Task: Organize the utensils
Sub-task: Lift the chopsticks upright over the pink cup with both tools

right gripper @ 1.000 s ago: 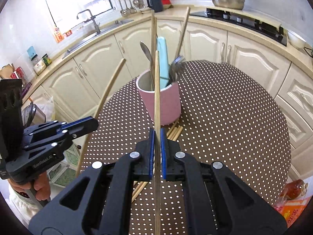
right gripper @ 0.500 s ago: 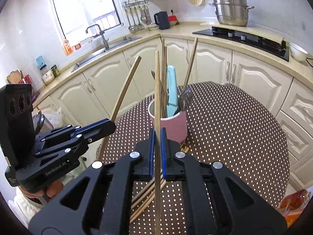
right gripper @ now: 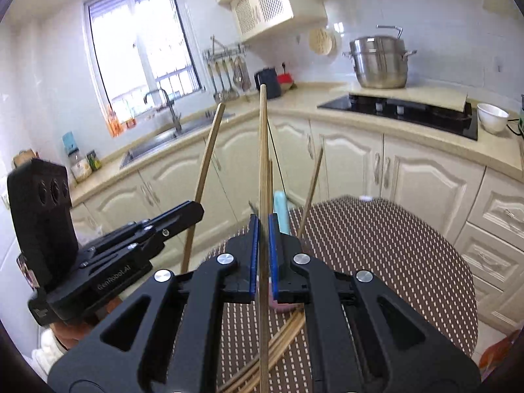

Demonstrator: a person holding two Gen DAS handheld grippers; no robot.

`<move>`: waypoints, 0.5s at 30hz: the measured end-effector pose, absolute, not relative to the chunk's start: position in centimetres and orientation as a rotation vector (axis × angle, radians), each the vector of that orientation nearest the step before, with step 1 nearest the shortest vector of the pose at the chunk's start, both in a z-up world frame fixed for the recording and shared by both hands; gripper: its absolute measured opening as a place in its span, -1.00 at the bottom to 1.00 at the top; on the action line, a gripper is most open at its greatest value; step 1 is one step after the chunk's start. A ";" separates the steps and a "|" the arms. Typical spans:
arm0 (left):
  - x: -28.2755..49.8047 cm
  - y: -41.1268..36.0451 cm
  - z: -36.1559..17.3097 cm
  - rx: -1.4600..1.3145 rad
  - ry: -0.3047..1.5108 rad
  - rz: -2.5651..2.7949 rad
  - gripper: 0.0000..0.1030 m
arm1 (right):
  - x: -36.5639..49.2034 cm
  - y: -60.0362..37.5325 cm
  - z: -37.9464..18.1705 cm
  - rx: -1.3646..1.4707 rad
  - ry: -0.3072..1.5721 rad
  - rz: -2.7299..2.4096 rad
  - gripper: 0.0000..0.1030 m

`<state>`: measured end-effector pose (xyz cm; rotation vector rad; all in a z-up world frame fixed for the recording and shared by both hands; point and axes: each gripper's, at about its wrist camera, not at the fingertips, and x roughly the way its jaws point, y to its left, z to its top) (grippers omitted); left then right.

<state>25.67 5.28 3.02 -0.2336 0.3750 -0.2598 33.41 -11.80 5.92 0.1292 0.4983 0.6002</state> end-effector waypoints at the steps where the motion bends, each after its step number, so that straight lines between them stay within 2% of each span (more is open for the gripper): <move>1: 26.0 5.4 3.2 -0.242 0.349 -0.262 -0.90 | 33.6 -11.7 6.1 0.131 0.479 0.592 -0.87; 15: 31.1 6.2 1.4 -0.318 0.124 -0.235 -0.90 | 37.6 -9.5 4.1 0.215 0.268 0.539 -0.87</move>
